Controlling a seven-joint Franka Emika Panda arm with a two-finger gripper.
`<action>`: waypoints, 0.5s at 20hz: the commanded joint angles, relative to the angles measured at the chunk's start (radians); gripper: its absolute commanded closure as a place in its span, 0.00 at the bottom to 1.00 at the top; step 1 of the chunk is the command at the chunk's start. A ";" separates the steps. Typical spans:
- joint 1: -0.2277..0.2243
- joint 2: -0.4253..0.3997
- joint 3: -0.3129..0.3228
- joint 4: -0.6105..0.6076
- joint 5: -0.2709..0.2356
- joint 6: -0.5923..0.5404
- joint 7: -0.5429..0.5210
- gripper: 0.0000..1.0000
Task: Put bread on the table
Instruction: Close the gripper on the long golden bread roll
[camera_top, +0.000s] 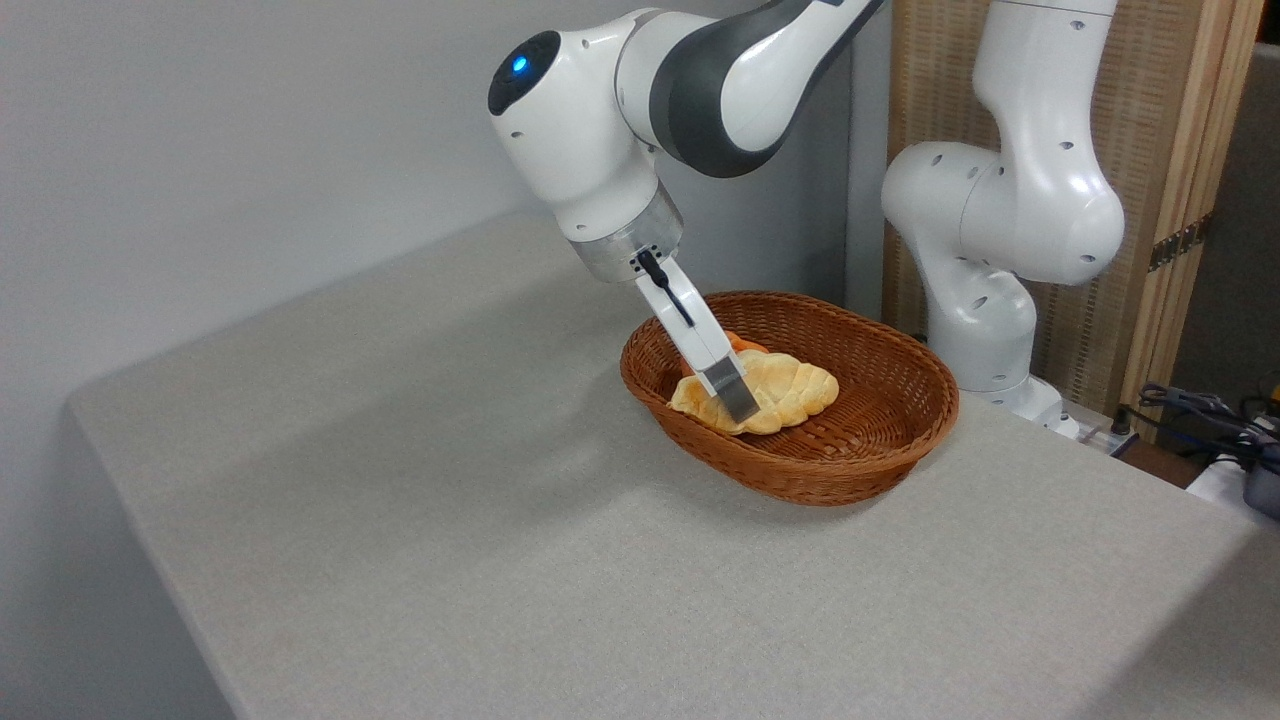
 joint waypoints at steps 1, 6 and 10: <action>-0.002 -0.006 0.008 0.004 0.001 0.003 0.057 0.91; -0.004 -0.011 0.010 0.009 0.000 -0.012 0.057 0.90; -0.005 -0.028 0.008 0.039 0.000 -0.064 0.059 0.90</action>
